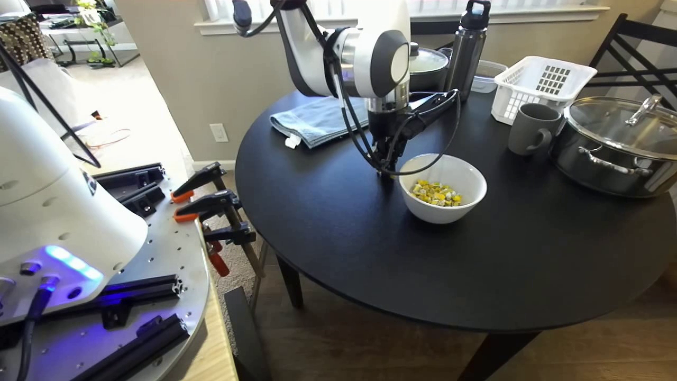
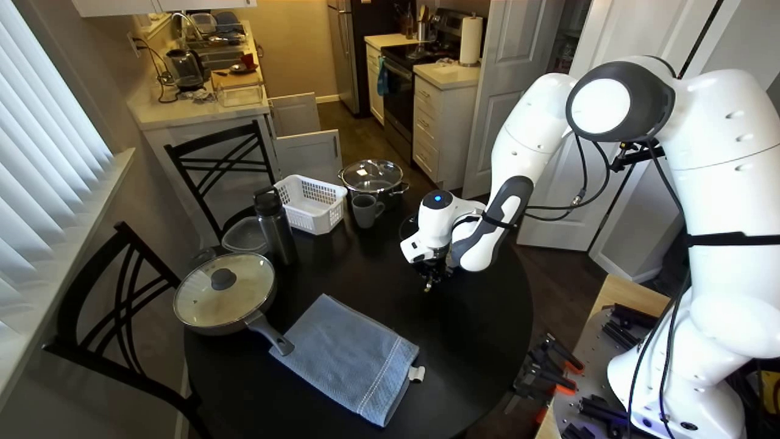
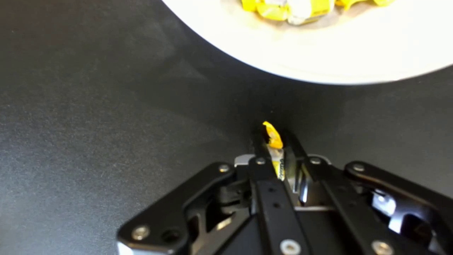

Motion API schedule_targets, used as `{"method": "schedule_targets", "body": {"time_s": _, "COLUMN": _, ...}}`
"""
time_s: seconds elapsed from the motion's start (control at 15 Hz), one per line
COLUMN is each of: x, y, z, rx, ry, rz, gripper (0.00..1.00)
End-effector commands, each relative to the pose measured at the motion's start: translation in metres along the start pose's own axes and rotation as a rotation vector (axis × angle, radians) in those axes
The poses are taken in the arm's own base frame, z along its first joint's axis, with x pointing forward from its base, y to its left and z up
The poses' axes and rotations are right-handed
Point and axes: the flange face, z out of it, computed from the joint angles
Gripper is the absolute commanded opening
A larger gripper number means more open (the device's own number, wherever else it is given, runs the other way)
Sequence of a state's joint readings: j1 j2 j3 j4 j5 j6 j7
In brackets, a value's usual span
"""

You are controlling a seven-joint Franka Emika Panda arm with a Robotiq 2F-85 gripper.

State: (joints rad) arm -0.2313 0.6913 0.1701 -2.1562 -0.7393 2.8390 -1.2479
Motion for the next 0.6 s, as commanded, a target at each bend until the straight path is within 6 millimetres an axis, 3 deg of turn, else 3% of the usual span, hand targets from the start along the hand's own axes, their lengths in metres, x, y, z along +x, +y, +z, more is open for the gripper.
{"method": "schedule_targets", "body": {"time_s": 0.0, "x": -0.001, "y": -0.008, "z": -0.017, "rx": -0.012, "ry": 0.010, "rz": -0.021, "gripper": 0.04}}
{"method": "schedule_targets", "body": {"time_s": 0.2, "x": 0.003, "y": -0.012, "z": -0.040, "rx": -0.065, "ry": 0.035, "rz": -0.035, "gripper": 0.04}}
{"method": "schedule_targets", "body": {"time_s": 0.4, "x": 0.007, "y": -0.016, "z": -0.074, "rx": -0.144, "ry": 0.067, "rz": -0.053, "gripper": 0.04}}
{"method": "schedule_targets", "body": {"time_s": 0.53, "x": 0.000, "y": -0.018, "z": -0.100, "rx": -0.185, "ry": 0.034, "rz": -0.027, "gripper": 0.04}}
